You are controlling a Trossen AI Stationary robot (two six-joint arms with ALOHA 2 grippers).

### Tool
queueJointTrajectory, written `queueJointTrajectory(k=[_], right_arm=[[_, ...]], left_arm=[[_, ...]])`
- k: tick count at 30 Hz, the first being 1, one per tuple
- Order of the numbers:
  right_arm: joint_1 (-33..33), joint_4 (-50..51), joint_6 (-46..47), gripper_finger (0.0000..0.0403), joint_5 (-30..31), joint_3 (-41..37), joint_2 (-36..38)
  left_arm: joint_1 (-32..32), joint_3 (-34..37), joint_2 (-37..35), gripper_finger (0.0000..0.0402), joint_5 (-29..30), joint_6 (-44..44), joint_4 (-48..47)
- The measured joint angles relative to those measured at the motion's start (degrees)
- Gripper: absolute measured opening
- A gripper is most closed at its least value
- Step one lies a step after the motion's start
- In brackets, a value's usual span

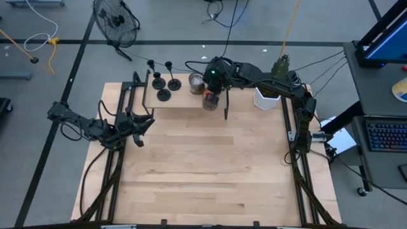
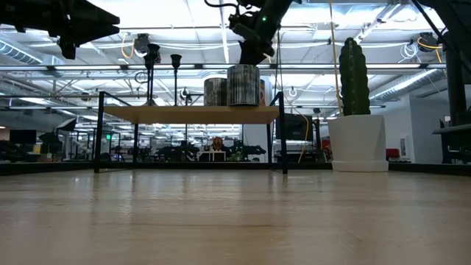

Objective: Pick & Place candle stick holders
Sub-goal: Put the orange scented candle on the shelf

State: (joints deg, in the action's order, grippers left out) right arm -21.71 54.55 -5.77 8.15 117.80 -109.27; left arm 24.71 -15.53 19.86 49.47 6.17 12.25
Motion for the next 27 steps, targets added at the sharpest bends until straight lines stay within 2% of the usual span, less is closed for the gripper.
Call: queueJointTrajectory(k=[3,13,19,24,27], right_arm=[[0.07,-2.1,-0.91,0.0058,2.36,0.0,-0.02],[1.86,-4.13,-0.98,0.0044,0.74,0.02,3.57],[6.71,4.48,1.5,0.0004,0.61,0.15,8.36],[10.35,13.02,6.38,0.0002,0.65,0.07,9.55],[11.42,14.85,8.03,0.0001,0.77,-2.02,9.54]], left_arm=[[0.0,0.0,0.0,0.0113,0.0,0.0,0.0],[0.0,0.0,0.0,0.0113,0.02,0.02,0.0],[0.02,0.0,0.02,0.0113,0.06,0.02,-0.03],[0.01,0.0,0.02,0.0113,0.07,0.02,0.0],[0.0,0.0,0.02,0.0113,0.07,0.04,0.0]])
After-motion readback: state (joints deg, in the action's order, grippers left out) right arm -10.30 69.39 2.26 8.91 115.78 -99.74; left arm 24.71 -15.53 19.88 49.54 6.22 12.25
